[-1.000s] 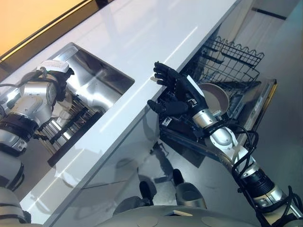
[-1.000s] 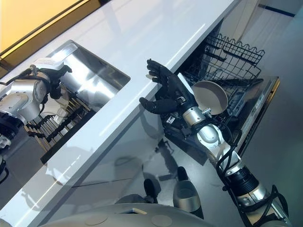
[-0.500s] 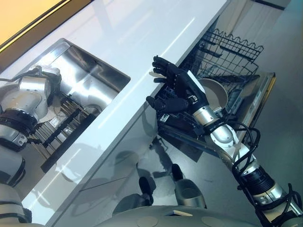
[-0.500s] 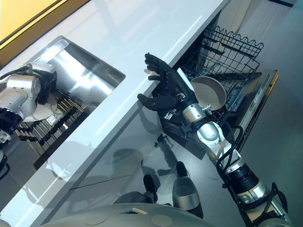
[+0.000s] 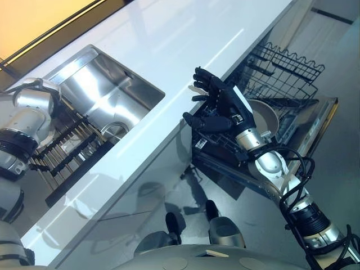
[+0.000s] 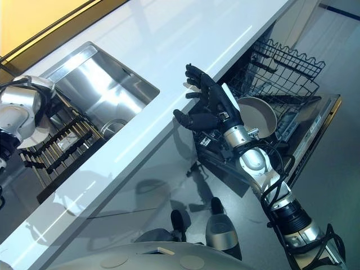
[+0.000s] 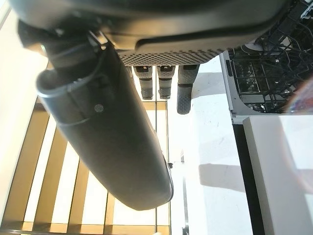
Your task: Pick up plates and place into dishwasher.
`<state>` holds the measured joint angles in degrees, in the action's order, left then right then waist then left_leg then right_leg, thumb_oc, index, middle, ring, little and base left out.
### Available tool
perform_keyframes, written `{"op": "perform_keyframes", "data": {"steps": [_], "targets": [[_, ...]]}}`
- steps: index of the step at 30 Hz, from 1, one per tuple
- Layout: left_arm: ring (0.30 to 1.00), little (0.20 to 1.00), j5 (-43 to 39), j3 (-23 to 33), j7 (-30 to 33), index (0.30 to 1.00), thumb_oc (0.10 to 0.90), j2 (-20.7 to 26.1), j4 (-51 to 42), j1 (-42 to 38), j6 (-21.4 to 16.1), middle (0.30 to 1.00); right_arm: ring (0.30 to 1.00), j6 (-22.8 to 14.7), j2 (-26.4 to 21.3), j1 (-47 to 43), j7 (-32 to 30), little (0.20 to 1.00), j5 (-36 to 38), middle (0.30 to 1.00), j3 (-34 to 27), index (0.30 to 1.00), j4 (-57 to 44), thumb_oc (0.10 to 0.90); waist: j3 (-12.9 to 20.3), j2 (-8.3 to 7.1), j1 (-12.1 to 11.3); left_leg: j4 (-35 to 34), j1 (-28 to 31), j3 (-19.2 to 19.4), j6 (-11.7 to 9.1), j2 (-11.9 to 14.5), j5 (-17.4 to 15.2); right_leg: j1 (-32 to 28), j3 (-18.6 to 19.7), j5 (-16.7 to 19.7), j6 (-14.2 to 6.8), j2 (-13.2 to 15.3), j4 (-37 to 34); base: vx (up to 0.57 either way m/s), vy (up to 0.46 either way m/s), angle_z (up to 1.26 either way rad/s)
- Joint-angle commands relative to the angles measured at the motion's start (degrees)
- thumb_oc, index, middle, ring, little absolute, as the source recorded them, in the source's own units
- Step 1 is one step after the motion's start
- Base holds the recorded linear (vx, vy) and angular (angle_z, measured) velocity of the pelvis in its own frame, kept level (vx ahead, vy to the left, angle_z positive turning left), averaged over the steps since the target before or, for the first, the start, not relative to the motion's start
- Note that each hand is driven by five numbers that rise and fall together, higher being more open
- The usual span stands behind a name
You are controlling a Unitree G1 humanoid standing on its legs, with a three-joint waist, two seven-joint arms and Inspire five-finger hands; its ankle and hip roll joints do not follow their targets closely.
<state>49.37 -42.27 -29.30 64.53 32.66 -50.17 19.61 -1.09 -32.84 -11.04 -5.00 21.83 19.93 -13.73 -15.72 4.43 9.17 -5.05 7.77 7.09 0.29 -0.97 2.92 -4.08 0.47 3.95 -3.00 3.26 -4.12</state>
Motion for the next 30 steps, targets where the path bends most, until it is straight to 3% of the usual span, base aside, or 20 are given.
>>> {"op": "perform_keyframes", "data": {"steps": [1, 6, 14, 17, 20, 23, 26, 30], "targets": [[0.3, 0.2, 0.32, -0.94, 14.03, 0.3, 0.1, 9.71, -0.53, -12.8, 2.14, 0.3, 0.9, 3.04, -3.57, 6.8, 0.31, 0.9, -0.49, 0.9, 4.34, 0.9, 6.24, 0.8, 6.97, -0.39, -2.67, 4.0, -3.28, -2.34, 0.14, -4.52, -4.17, 0.11, -2.57, -3.8, -2.63, -2.0, 2.9, -0.04, -0.016, 0.2], [0.3, 0.2, -12.35, -0.33, 24.8, 0.3, 0.1, 11.55, -2.0, -15.63, -0.12, 0.3, 0.9, 1.74, -3.45, 7.7, 1.22, 0.9, -0.97, 0.9, 4.5, 0.9, 6.83, 0.8, 8.19, -0.58, -3.27, 2.91, -2.58, -2.76, -0.15, -4.34, -3.82, -0.5, -3.18, -3.86, -2.62, -2.13, 2.42, -0.04, -0.007, 0.15], [0.3, 0.2, -28.22, 7.24, 37.23, 0.3, 0.1, 12.58, -5.88, -11.5, -6.91, 0.3, 0.9, 1.87, -2.97, 8.51, 1.77, 0.9, -1.68, 0.9, 3.73, 0.9, 5.99, 0.8, 9.13, -0.71, -4.2, 1.25, -1.55, -3.9, -0.29, -4.37, -3.37, -1.19, -3.84, -4.11, -2.61, -2.22, 2.0, -0.04, 0.011, 0.08], [0.3, 0.2, -32.73, 10.22, 39.44, 0.3, 0.1, 12.47, -7.34, -10.03, -8.25, 0.3, 0.9, 1.92, -2.5, 8.8, 1.79, 0.9, -2.1, 0.9, 3.55, 0.9, 5.9, 0.8, 9.39, -0.79, -4.43, 1.09, -1.42, -4.0, -0.37, -4.27, -3.33, -1.27, -4.09, -4.17, -2.66, -2.16, 1.99, -0.03, 0.005, 0.1], [0.3, 0.2, -43.02, 14.39, 41.93, 0.3, 0.1, 12.01, -9.57, -7.06, -10.39, 0.3, 0.9, 1.74, -1.89, 9.18, 1.23, 0.9, -2.82, 0.9, 3.45, 0.9, 5.5, 0.8, 9.67, -0.86, -4.72, 0.91, -1.28, -4.11, -0.38, -4.19, -3.31, -1.45, -4.25, -4.22, -2.68, -2.1, 1.89, -0.02, 0.005, 0.11], [0.3, 0.2, -51.16, 21.57, 42.55, 0.3, 0.1, 8.98, -12.51, -1.97, -12.36, 0.3, 0.9, 0.85, -0.89, 9.2, 0.7, 0.9, -3.4, 0.9, 2.93, 0.9, 4.98, 0.8, 10.01, -1.09, -5.03, 0.76, -1.06, -4.18, -0.36, -4.03, -3.37, -1.56, -4.32, -4.41, -2.55, -2.12, 1.96, -0.01, 0.001, 0.01], [0.3, 0.2, -55.72, 27.08, 43.77, 0.3, 0.1, 6.2, -15.43, 2.68, -15.03, 0.3, 0.9, -1.06, -0.47, 8.22, -0.27, 0.9, -3.92, 0.9, 1.92, 0.9, 3.86, 0.8, 10.28, -1.21, -5.33, 0.87, -1.36, -4.16, -0.34, -3.88, -3.0, -1.13, -4.23, -4.1, -2.33, -2.13, 2.26, -0.04, 0.003, 0.0], [0.3, 0.2, -56.64, 30.52, 45.8, 0.3, 0.1, 4.13, -19.89, 6.04, -16.97, 0.3, 0.9, -3.47, -1.65, 5.63, -1.28, 0.9, -3.7, 0.9, -0.04, 0.9, 1.14, 0.8, 10.53, -1.36, -5.67, 0.89, -1.24, -4.11, -0.37, -3.77, -3.14, -1.13, -4.21, -4.2, -2.32, -2.05, 2.52, -0.01, 0.002, 0.0]]}}
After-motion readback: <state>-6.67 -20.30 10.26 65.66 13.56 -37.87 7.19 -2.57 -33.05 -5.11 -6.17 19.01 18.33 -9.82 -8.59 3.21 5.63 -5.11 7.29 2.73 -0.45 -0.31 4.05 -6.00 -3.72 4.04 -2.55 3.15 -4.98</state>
